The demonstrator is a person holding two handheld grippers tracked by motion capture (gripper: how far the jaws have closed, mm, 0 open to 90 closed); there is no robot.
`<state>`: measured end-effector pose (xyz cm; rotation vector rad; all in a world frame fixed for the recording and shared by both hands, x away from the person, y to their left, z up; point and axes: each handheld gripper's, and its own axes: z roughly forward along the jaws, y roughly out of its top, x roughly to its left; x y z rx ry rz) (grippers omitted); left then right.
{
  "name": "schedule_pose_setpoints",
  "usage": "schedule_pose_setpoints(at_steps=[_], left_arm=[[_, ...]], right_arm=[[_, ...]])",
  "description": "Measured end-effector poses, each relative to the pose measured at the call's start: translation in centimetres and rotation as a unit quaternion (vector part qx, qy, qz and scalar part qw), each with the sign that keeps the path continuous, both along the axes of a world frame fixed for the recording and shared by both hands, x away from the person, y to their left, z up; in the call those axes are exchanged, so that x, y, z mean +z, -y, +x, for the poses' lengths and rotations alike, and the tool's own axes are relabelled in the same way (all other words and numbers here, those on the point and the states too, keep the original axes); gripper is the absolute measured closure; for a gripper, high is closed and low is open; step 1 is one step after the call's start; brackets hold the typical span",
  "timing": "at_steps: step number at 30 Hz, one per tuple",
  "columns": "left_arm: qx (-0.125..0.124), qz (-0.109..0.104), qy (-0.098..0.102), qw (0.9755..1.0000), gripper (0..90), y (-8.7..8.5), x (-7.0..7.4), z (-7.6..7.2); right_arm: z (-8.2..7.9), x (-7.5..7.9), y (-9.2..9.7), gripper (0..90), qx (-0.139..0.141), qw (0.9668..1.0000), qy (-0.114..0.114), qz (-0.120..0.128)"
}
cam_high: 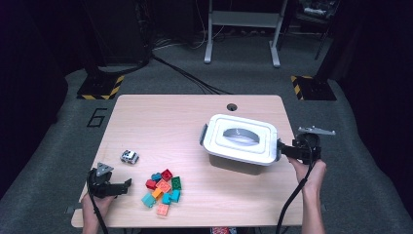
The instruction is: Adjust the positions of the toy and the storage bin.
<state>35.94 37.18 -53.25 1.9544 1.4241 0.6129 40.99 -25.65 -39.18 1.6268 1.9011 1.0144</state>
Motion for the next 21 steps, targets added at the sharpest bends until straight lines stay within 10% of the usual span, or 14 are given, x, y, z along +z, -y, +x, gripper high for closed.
schedule_pose_setpoints(at_steps=[12,21], left_arm=[[0.000,0.000,0.000,1.0000,0.3,0.0,0.0,0.0],[0.000,0.000,0.000,1.0000,0.3,0.0,0.0,0.0]], right_arm=[[1.6,1.7,-5.0,14.9,0.122,0.9920,0.010,-0.031],[3.8,1.6,-9.0,33.9,0.201,0.9781,0.009,-0.054]])
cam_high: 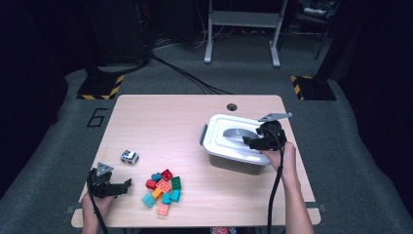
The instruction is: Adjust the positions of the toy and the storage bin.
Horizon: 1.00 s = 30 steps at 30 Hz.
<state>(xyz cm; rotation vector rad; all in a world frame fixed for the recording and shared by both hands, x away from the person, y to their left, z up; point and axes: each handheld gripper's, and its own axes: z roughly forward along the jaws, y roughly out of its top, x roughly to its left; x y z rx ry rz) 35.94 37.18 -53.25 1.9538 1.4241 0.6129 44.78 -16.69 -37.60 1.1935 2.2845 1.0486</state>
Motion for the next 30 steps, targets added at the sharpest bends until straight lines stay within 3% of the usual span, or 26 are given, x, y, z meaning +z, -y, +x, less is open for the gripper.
schedule_pose_setpoints(at_steps=[4,15,21,30], left_arm=[[-0.001,-0.001,0.000,1.0000,0.3,-0.01,-0.01,0.00],[0.000,0.000,0.000,1.0000,0.3,0.00,0.00,0.00],[0.000,0.000,0.000,1.0000,0.3,0.00,0.00,0.00],[0.000,0.000,0.000,1.0000,0.3,0.00,0.00,0.00]], right_arm=[[0.65,0.15,-0.74,40.3,0.028,0.9996,0.009,0.004],[0.76,0.48,-0.79,48.7,0.057,0.9982,0.012,0.010],[0.71,0.19,-0.86,46.4,0.064,0.9978,0.014,0.001],[0.06,0.09,-1.11,51.7,0.068,0.9975,0.019,0.009]])
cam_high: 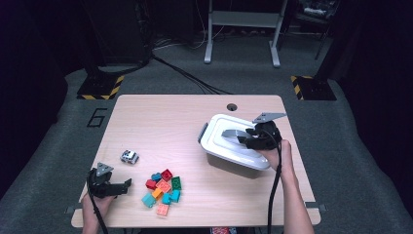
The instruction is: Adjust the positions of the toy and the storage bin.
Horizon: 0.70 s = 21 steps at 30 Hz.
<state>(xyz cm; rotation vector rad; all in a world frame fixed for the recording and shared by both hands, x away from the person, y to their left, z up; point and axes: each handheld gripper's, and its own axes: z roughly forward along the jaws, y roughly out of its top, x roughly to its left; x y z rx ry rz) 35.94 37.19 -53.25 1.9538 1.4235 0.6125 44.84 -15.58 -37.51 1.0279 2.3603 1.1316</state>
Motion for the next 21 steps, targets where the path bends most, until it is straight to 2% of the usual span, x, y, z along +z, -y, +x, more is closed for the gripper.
schedule_pose_setpoints(at_steps=[8,14,16,19,21], left_arm=[[0.000,0.000,0.000,1.0000,0.3,0.0,0.0,0.0],[0.000,0.000,0.000,1.0000,0.3,0.0,0.0,0.0],[0.000,0.000,0.000,1.0000,0.3,0.0,0.0,0.0],[0.000,0.000,0.000,1.0000,0.3,0.0,0.0,0.0],[0.000,0.000,0.000,1.0000,0.4,0.0,0.0,0.0]], right_arm=[[-1.3,-0.1,-1.1,58.1,0.002,0.9999,0.011,-0.005],[-1.9,0.0,-2.3,59.8,-0.017,0.9996,0.009,-0.018],[-1.8,0.0,-2.8,59.1,-0.017,0.9994,0.014,-0.026],[-1.4,-0.1,-3.4,56.8,-0.022,0.9993,0.009,-0.030],[-1.2,-0.1,-3.9,57.4,-0.014,0.9989,0.011,-0.043]])
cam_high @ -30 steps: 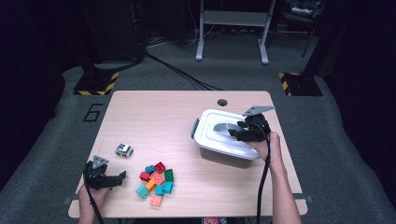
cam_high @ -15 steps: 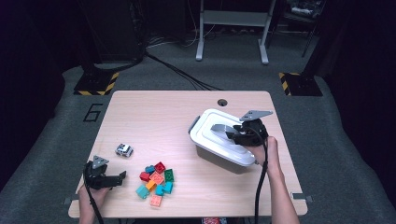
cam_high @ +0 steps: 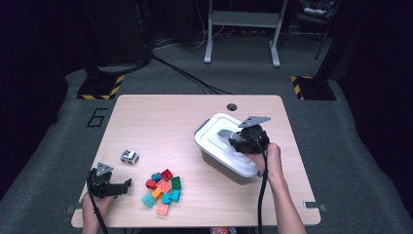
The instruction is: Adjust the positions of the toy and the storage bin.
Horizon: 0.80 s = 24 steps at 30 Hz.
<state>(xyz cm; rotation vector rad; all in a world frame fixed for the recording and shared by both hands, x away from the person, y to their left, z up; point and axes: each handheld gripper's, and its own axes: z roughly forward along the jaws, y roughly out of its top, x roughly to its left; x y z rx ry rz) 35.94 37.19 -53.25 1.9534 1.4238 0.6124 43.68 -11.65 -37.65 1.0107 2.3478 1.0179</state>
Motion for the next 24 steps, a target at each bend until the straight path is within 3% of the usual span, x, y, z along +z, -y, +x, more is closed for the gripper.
schedule_pose_setpoints(at_steps=[2,24], left_arm=[[0.000,0.000,0.000,1.0000,0.4,0.0,0.0,0.0],[0.000,0.000,0.000,1.0000,0.5,0.0,0.0,0.0]], right_arm=[[0.1,0.0,-0.5,60.7,-0.002,0.9996,0.013,-0.025],[0.1,-0.1,-4.3,67.0,-0.033,0.9992,-0.015,0.018]])
